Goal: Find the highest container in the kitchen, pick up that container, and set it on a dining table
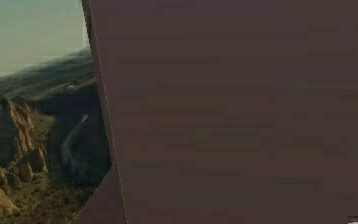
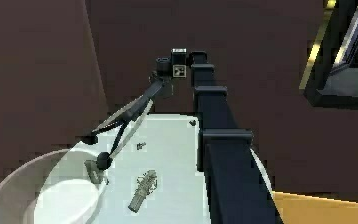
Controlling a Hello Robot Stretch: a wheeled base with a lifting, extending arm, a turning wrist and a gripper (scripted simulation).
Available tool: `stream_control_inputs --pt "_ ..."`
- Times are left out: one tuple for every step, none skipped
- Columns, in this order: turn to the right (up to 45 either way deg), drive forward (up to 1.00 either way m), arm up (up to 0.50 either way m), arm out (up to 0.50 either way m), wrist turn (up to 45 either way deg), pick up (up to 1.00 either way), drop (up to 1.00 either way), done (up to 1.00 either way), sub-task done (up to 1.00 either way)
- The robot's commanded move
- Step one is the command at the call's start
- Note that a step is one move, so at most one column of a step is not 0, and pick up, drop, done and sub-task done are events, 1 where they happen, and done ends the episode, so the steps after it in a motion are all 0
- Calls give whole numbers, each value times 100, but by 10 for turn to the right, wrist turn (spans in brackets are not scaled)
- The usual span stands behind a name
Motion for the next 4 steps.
stream_control_inputs --pt "0 0 0 0 450 0 0 0 0" --pt "0 0 0 0 450 0 0 0 0" --pt "0 0 0 0 330 0 0 0 0" --pt "0 0 -8 0 0 0 0 0 0"
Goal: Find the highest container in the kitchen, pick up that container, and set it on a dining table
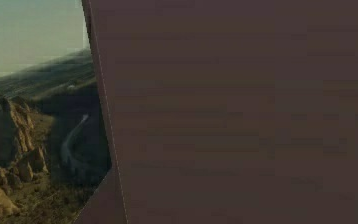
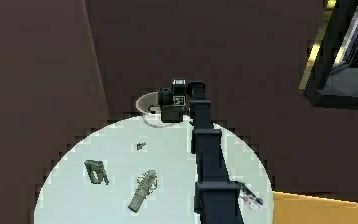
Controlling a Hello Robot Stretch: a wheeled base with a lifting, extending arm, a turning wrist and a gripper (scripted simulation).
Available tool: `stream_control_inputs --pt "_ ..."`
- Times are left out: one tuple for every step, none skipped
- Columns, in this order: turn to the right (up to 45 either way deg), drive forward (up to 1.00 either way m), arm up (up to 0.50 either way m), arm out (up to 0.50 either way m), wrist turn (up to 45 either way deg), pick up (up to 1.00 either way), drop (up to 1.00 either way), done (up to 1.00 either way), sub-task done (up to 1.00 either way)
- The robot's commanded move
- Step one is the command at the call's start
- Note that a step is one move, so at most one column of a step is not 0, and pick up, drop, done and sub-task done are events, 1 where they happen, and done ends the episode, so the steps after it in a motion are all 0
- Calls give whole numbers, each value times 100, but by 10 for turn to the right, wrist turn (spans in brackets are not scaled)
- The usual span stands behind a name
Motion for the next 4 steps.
stream_control_inputs --pt "0 0 -32 0 0 0 0 0 0" --pt "0 0 0 0 0 0 100 0 0" --pt "0 0 8 0 0 0 0 0 0" --pt "0 0 0 -8 0 0 0 0 0"
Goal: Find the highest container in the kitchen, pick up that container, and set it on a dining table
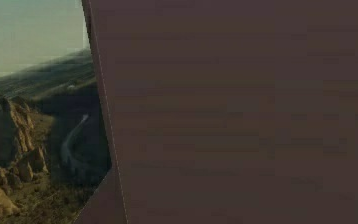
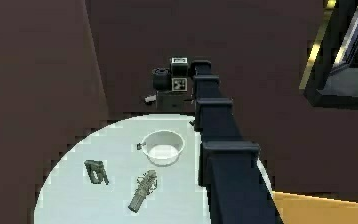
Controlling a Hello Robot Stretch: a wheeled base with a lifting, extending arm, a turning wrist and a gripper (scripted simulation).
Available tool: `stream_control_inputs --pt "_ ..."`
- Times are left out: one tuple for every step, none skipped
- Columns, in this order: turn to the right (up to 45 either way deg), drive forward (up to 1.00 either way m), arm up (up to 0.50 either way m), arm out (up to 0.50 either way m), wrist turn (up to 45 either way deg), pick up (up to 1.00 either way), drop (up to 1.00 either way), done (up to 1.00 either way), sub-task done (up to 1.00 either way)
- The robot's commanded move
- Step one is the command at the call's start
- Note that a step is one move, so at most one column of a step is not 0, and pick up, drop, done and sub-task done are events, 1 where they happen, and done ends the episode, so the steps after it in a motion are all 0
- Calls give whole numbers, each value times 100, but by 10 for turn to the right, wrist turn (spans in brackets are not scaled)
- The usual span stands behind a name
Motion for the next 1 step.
stream_control_inputs --pt "0 0 0 0 0 0 0 100 0"
